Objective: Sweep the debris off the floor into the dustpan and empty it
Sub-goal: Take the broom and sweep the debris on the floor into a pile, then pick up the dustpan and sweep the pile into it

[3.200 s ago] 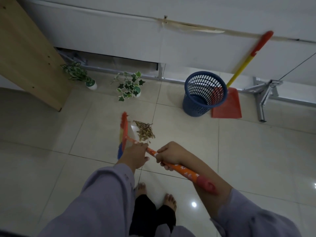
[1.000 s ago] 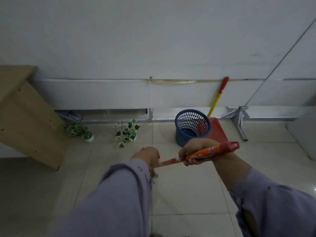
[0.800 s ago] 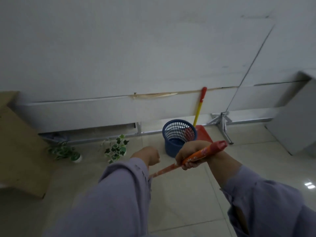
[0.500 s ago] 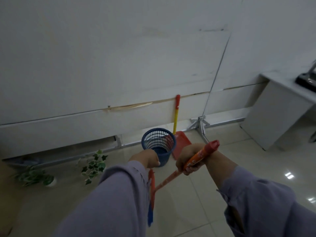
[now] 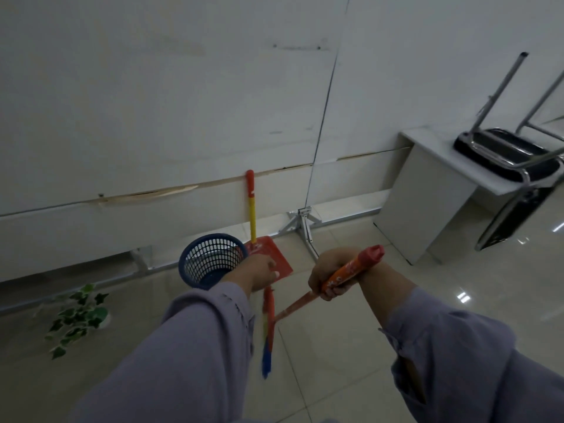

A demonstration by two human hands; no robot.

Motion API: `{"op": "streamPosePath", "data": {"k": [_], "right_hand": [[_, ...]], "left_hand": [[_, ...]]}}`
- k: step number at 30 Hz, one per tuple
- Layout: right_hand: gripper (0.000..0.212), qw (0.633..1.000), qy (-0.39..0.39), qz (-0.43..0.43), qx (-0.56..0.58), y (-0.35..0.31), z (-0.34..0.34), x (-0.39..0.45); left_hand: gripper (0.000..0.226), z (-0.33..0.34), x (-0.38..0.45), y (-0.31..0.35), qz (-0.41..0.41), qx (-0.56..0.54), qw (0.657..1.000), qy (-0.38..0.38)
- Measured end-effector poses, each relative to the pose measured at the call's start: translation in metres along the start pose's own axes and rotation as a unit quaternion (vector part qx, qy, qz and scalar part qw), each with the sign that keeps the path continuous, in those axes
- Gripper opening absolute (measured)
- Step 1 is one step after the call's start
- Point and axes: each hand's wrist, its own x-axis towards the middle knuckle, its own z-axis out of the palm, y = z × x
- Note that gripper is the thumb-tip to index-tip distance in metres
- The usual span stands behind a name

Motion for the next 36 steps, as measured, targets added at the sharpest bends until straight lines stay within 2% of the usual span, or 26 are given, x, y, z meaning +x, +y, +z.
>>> {"op": "streamPosePath", "data": {"k": [1, 4, 6, 9, 12, 18, 24, 28, 33, 36], "right_hand": [[0.023, 0.999, 0.019, -0.015, -0.033, 0.008, -0.016, 0.01], [0.019, 0.995, 0.078, 0.016, -0.064, 0.025, -0.047, 0.022], [0.02, 0.994, 0.085, 0.022, -0.07, 0.026, -0.068, 0.025], [0.02, 0.994, 0.096, 0.014, -0.054, 0.022, -0.098, 0.033], [0.02, 0.99, 0.139, -0.007, -0.033, 0.018, -0.136, 0.049], [0.011, 0.98, 0.192, -0.046, 0.011, -0.014, -0.231, 0.096], [0.016, 0.968, 0.151, -0.121, 0.159, -0.042, -0.32, 0.145], [0.017, 0.97, 0.134, -0.116, 0.167, -0.058, -0.357, 0.188], [0.022, 0.983, 0.111, -0.109, 0.101, -0.083, -0.401, 0.228], [0.021, 0.981, 0.073, -0.117, 0.139, -0.099, -0.441, 0.259]], "left_hand": [[0.045, 0.001, 0.008, 0.008, 0.002, 0.003, 1.0, -0.001], [0.04, -0.001, 0.031, 0.026, 0.007, 0.016, 1.0, -0.004], [0.037, -0.004, 0.05, 0.035, 0.009, 0.015, 1.0, 0.0], [0.034, -0.01, 0.084, 0.046, 0.015, 0.019, 1.0, 0.008], [0.034, -0.021, 0.127, 0.053, 0.014, 0.026, 0.999, 0.015], [0.033, -0.06, 0.228, 0.06, 0.023, 0.015, 0.999, 0.038], [0.035, -0.113, 0.323, 0.057, 0.015, 0.013, 0.998, 0.051], [0.035, -0.129, 0.371, 0.043, -0.017, -0.002, 0.998, 0.068], [0.033, -0.13, 0.428, 0.024, -0.057, -0.026, 0.997, 0.049], [0.033, -0.13, 0.463, 0.013, -0.101, -0.047, 0.992, 0.059]]}}
